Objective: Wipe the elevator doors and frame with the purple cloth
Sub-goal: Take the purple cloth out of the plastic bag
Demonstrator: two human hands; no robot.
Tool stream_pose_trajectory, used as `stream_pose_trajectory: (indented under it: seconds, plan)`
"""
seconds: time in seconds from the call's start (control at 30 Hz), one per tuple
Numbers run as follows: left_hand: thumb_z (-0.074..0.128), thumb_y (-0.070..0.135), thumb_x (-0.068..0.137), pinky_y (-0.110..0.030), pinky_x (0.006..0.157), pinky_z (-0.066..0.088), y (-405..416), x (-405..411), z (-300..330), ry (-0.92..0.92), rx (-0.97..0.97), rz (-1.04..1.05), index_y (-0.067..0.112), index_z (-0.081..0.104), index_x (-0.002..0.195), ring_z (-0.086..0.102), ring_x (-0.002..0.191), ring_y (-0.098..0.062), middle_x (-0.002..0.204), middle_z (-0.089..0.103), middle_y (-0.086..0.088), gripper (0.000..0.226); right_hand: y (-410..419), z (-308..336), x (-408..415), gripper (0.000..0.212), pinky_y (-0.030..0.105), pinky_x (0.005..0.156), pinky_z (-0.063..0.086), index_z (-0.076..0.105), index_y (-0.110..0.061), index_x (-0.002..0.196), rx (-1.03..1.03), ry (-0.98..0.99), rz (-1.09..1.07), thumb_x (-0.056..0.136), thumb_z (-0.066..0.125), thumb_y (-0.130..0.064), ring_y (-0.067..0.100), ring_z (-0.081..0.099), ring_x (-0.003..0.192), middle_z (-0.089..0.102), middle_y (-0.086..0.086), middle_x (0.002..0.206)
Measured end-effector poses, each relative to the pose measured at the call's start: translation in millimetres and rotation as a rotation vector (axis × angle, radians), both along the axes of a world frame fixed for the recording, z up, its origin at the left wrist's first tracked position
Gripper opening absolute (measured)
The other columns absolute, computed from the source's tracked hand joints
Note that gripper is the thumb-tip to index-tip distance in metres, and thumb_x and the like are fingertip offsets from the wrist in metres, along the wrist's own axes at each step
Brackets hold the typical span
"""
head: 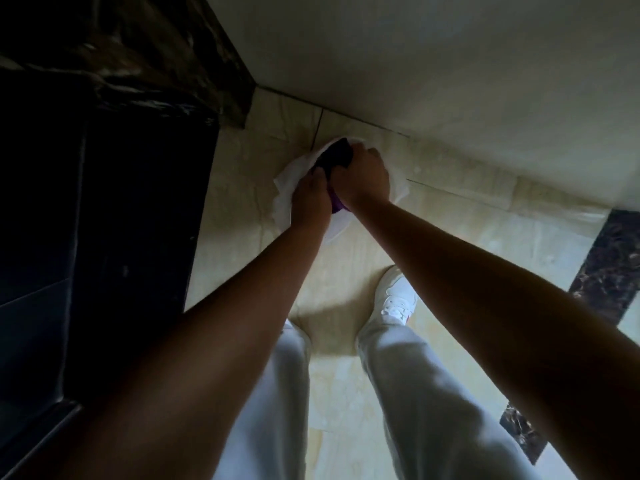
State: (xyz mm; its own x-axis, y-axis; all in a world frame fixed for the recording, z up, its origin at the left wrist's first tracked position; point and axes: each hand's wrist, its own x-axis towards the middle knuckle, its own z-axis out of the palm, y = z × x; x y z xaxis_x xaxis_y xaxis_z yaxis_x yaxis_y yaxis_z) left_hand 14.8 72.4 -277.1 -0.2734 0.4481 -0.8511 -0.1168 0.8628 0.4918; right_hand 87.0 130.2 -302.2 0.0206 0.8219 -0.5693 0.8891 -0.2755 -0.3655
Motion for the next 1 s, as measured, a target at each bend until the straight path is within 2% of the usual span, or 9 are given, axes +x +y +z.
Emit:
stream_pose_trajectory:
  seconds: [0.1, 0.23, 0.33, 0.47, 0.6, 0.7, 0.83, 0.93, 1.0]
  plan:
    - [0.031, 0.036, 0.11, -0.028, 0.102, 0.04, -2.2, 0.7, 42.0, -0.044, -0.013, 0.112, 0.009, 0.047, 0.148, 0.052, 0.132, -0.025, 0.142, 0.056, -0.011, 0.05, -5.1, 56.1, 1.4, 0.03, 0.028, 0.07, 0.043, 0.064, -0.014, 0.117, 0.02, 0.068, 0.005, 0.092, 0.053, -0.025, 0.018, 0.059, 0.086, 0.068, 0.005, 0.105]
    - [0.032, 0.044, 0.108, -0.036, 0.109, 0.043, 0.2, 3.3, 99.9, -0.066, -0.018, 0.121, 0.008, 0.054, 0.142, 0.056, 0.128, -0.029, 0.137, 0.061, -0.016, 0.053, -14.9, 123.2, 0.7, 0.015, 0.02, 0.063, 0.047, 0.065, -0.017, 0.093, 0.049, 0.222, -0.083, 0.098, 0.051, -0.02, 0.012, 0.06, 0.069, 0.061, -0.005, 0.075]
    - [0.026, 0.047, 0.109, -0.033, 0.099, 0.044, 1.7, 3.8, 146.5, -0.046, -0.024, 0.08, 0.01, 0.054, 0.141, 0.058, 0.119, -0.028, 0.129, 0.062, -0.014, 0.056, -18.2, 169.5, 1.8, 0.016, 0.011, 0.057, 0.04, 0.064, -0.017, 0.096, -0.006, 0.301, -0.151, 0.097, 0.049, -0.013, 0.008, 0.057, 0.067, 0.061, -0.005, 0.074]
    - [0.031, 0.051, 0.107, -0.044, 0.108, 0.049, -5.0, 5.8, 183.7, -0.055, 0.002, 0.108, 0.011, 0.058, 0.137, 0.063, 0.117, -0.032, 0.132, 0.065, -0.017, 0.057, -20.4, 210.0, 7.0, 0.031, 0.024, 0.07, 0.049, 0.067, -0.014, 0.114, -0.042, 0.376, -0.252, 0.091, 0.046, -0.014, 0.018, 0.06, 0.081, 0.064, 0.002, 0.089]
    - [0.041, 0.056, 0.101, -0.043, 0.101, 0.054, -11.9, 2.9, 211.4, -0.106, 0.007, 0.187, 0.013, 0.063, 0.131, 0.068, 0.107, -0.028, 0.122, 0.07, -0.012, 0.057, -18.7, 244.3, 16.0, 0.016, 0.024, 0.058, 0.039, 0.062, -0.017, 0.082, -0.097, 0.474, -0.32, 0.088, 0.049, -0.01, 0.013, 0.053, 0.067, 0.057, -0.001, 0.073]
    - [0.043, 0.061, 0.099, -0.036, 0.088, 0.056, -12.7, -0.7, 243.8, -0.159, 0.044, 0.196, 0.017, 0.065, 0.126, 0.069, 0.101, -0.021, 0.118, 0.072, -0.006, 0.056, -15.5, 277.0, 18.6, 0.01, 0.028, 0.06, 0.042, 0.059, -0.022, 0.071, -0.098, 0.534, -0.399, 0.077, 0.054, -0.017, 0.016, 0.054, 0.065, 0.058, -0.002, 0.068]
    - [0.048, 0.072, 0.085, -0.04, 0.1, 0.055, -13.7, -9.5, 299.0, -0.204, 0.189, 0.173, 0.031, 0.07, 0.11, 0.072, 0.108, -0.02, 0.115, 0.076, -0.002, 0.053, -15.9, 335.6, 11.3, 0.02, 0.041, 0.067, 0.053, 0.067, -0.01, 0.085, -0.105, 0.631, -0.397, 0.074, 0.056, -0.023, 0.028, 0.063, 0.073, 0.065, 0.007, 0.075]
    - [0.05, 0.071, 0.087, -0.042, 0.103, 0.055, -18.7, -19.1, 351.3, -0.199, 0.31, 0.138, 0.035, 0.069, 0.113, 0.072, 0.109, -0.015, 0.119, 0.075, 0.0, 0.048, -13.3, 387.7, 8.2, 0.025, 0.052, 0.078, 0.056, 0.068, -0.007, 0.09, -0.108, 0.714, -0.379, 0.074, 0.058, -0.023, 0.04, 0.067, 0.084, 0.069, 0.014, 0.082]
    - [0.054, 0.076, 0.079, -0.039, 0.102, 0.055, -21.2, -25.8, 387.7, -0.18, 0.363, 0.09, 0.035, 0.068, 0.117, 0.071, 0.111, -0.012, 0.122, 0.074, 0.002, 0.057, -12.7, 424.2, 7.0, 0.023, 0.056, 0.084, 0.056, 0.072, -0.01, 0.095, -0.105, 0.78, -0.395, 0.078, 0.061, -0.022, 0.039, 0.069, 0.09, 0.073, 0.013, 0.088]
